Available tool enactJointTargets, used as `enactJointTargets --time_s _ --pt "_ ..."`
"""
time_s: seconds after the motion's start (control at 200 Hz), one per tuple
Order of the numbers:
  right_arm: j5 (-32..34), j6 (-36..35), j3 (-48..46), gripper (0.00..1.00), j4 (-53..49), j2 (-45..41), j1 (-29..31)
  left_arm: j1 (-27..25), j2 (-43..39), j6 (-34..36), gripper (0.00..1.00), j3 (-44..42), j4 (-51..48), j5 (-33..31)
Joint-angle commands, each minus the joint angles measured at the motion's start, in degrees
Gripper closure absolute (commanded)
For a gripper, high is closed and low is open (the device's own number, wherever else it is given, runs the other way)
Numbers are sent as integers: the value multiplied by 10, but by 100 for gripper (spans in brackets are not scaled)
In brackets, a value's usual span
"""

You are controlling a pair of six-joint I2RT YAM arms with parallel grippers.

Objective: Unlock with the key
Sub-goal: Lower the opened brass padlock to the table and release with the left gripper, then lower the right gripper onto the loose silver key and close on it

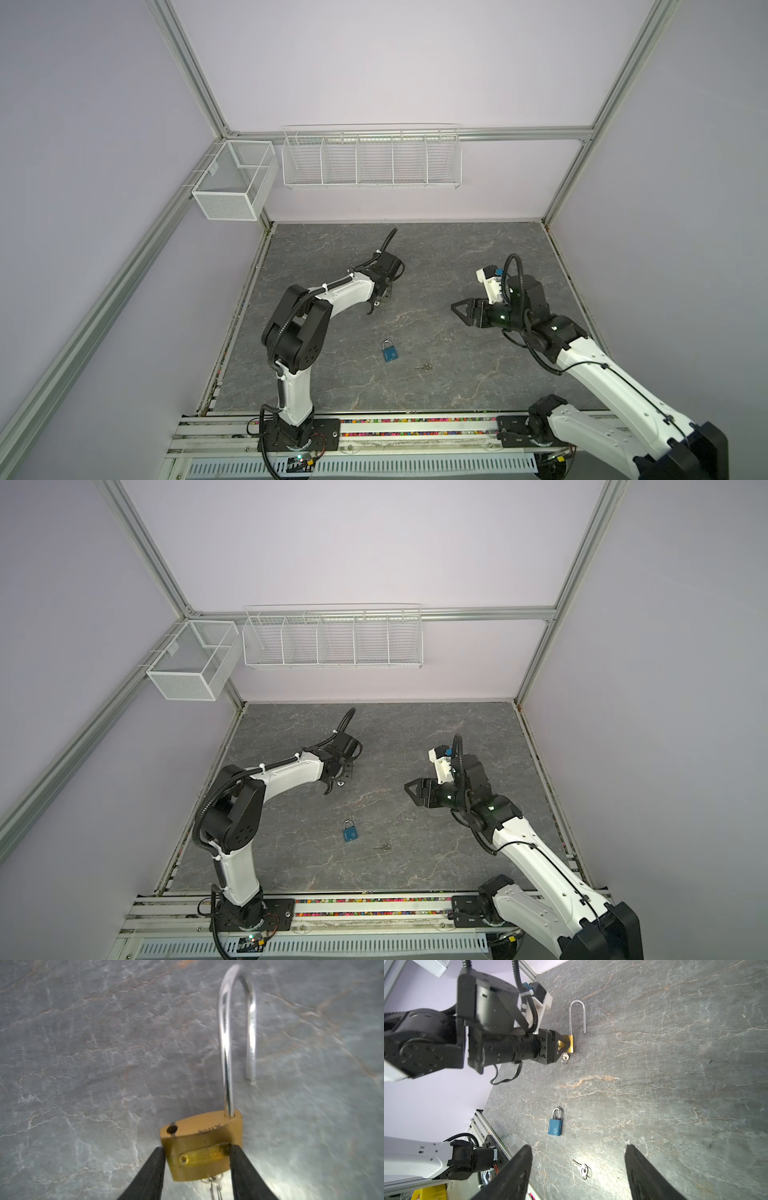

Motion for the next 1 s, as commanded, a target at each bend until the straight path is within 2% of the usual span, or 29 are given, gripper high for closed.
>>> enactJointTargets --time_s 0.0,0.025,0.09,0.22,0.39,0.495,0.57,0.64,0.78,0.905,0.995 --pt "5 -13 -14 26 -15 -17 0 40 21 -8 100 12 -25 24" --pt "5 -14 -14 26 -17 -20 -1 44 19 -7 100 14 -22 26" --pt "7 -16 -13 25 -25 -26 -1 52 21 -6 84 30 -32 24" --pt "11 -19 -14 24 -34 -38 -1 54 7 -2 73 43 -32 24" --pt "14 -36 -26 23 -58 -41 -1 34 -117 -28 46 -37 -9 70" --pt "-17 -38 -62 23 -38 -38 3 -16 -222 -84 42 -123 -32 66" --pt "-46 -16 -95 23 9 -24 20 -50 -301 -159 40 -196 -44 88" --pt "-35 -16 -105 23 17 -7 48 -86 -373 -220 39 -268 -21 140" --pt "-13 -26 -118 28 15 38 121 -182 -476 -342 37 -357 -22 133" --pt "21 6 -115 35 35 110 191 -204 -529 -363 34 -420 51 198" --pt "64 7 -107 41 48 143 233 -205 -538 -352 34 -431 56 237"
